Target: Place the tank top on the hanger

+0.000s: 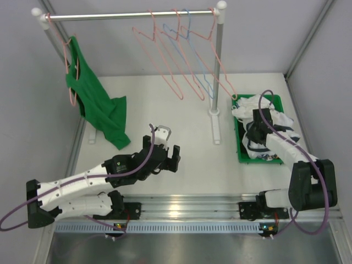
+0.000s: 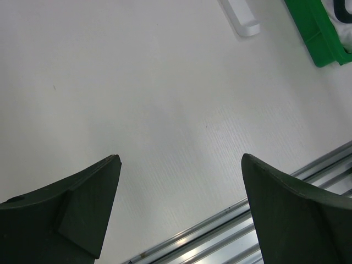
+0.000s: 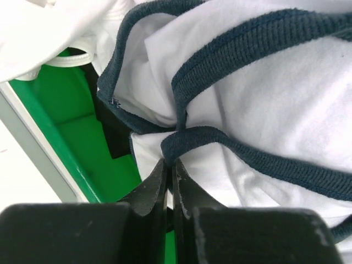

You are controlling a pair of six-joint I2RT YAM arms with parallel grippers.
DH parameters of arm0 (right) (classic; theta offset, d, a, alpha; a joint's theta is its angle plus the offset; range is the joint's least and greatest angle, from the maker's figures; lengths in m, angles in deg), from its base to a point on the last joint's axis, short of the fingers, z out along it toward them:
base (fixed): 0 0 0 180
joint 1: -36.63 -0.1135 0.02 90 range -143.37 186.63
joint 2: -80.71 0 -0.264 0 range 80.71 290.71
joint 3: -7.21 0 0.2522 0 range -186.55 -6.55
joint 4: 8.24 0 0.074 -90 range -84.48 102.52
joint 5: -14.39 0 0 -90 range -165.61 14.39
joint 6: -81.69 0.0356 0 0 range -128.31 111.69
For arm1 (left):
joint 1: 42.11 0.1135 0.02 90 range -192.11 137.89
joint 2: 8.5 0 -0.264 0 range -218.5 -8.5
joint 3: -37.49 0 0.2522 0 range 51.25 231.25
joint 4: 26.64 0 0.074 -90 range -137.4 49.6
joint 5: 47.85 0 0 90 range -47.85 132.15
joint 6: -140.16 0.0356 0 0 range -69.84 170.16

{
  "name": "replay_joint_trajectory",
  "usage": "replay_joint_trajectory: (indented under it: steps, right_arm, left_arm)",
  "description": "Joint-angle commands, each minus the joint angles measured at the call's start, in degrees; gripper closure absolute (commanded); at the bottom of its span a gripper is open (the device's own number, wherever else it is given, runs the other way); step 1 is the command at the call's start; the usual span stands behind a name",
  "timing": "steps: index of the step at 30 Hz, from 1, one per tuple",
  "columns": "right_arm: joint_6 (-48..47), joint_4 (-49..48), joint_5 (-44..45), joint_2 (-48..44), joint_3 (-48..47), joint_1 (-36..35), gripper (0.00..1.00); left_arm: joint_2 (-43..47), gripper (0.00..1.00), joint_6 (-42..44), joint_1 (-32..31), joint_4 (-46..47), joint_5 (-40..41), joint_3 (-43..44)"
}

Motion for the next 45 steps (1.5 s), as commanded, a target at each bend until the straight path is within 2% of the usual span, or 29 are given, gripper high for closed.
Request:
replay_joint_trajectory:
  steps: [1,10,15,21,22,24,31,36,40,45]
  right_arm:
    - [-1.4,-1.0,0.6,-3.5,-0.9,0.7,1.00]
    - [-3.9,8.8,-2.6,-15.1,-7.6,0.3,1.00]
    - [-5.6,13.9,-7.6,-19.9,-12.6,-0.5,1.00]
    - [-6.7,20.4,-8.8,-22.5,-21.6,-5.0,1.00]
    - [-6.9,22.8,-8.8,-22.5,-26.7,-8.0,1.00]
    - [-7.0,23.4,-8.8,-22.1,-28.8,-9.9,1.00]
    - [-5.9,24.8,-10.3,-22.5,-33.1,-16.3,1.00]
    - [-5.2,25.2,-16.4,-23.8,-33.6,-18.9,1.00]
    - [-4.8,25.1,-19.1,-24.7,-32.4,-21.8,1.00]
    - [-3.6,23.9,-22.0,-26.2,-29.7,-24.8,1.00]
  left_arm:
    - [0.4,0.04,-0.6,-0.1,-0.1,0.6,-0.3]
    - [-0.2,0.04,-0.3,-0.1,2.0,-0.4,0.6]
    - [-1.0,0.04,0.8,-0.1,5.3,-1.2,1.8]
    - [-3.0,0.04,2.3,-0.1,8.6,-1.7,4.0]
    - [-3.4,0.04,2.9,-0.1,11.5,-2.1,4.7]
    - [-3.8,0.04,3.7,0.0,12.6,-2.8,5.1]
    - [-8.2,0.02,8.0,1.5,30.5,-5.9,6.1]
    - [-13.9,0.02,9.6,3.1,43.0,-9.9,7.5]
    - [-17.6,0.02,10.1,5.6,48.6,-15.6,8.6]
    - [-19.2,0.02,7.7,8.9,59.5,-24.2,5.0]
